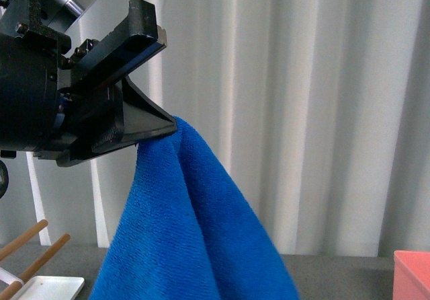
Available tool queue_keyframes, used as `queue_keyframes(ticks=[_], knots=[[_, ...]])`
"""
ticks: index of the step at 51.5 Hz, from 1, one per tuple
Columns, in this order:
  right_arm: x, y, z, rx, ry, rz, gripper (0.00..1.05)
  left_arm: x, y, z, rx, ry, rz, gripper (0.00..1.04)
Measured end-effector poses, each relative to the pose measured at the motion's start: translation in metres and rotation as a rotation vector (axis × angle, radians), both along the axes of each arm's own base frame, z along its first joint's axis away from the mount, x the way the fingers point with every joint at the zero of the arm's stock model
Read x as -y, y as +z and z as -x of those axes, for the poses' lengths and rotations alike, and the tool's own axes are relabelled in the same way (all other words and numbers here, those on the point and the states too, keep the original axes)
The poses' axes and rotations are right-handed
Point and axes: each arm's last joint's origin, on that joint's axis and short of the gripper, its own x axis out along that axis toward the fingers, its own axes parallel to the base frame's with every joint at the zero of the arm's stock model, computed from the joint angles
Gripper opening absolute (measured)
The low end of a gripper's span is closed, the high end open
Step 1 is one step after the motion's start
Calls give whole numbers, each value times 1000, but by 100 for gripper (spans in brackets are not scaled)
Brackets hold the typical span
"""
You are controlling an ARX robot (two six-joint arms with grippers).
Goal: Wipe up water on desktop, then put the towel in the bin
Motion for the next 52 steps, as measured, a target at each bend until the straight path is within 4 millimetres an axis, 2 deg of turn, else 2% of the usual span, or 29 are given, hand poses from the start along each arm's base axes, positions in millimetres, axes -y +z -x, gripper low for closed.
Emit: queue_keyframes(ticks=[5, 16, 26, 32, 42, 52], knots=[[-22, 4, -20, 11, 84, -57, 98, 0, 0, 0, 1, 2, -1, 4], [-63, 13, -39, 29, 189, -121, 98, 0, 0, 0, 1, 2, -1, 4], [-99, 17, -54, 39, 239, -113, 98, 0, 0, 0, 1, 2, -1, 4], [-126, 19, -73, 42, 261, -95, 98, 0, 0, 0, 1, 2, -1, 4], [-147, 33, -106, 86, 175, -108, 98, 0, 0, 0, 1, 2, -1, 4], [-163, 33, -121, 63, 124, -99, 98, -1, 0, -1, 2, 18, -4, 4]])
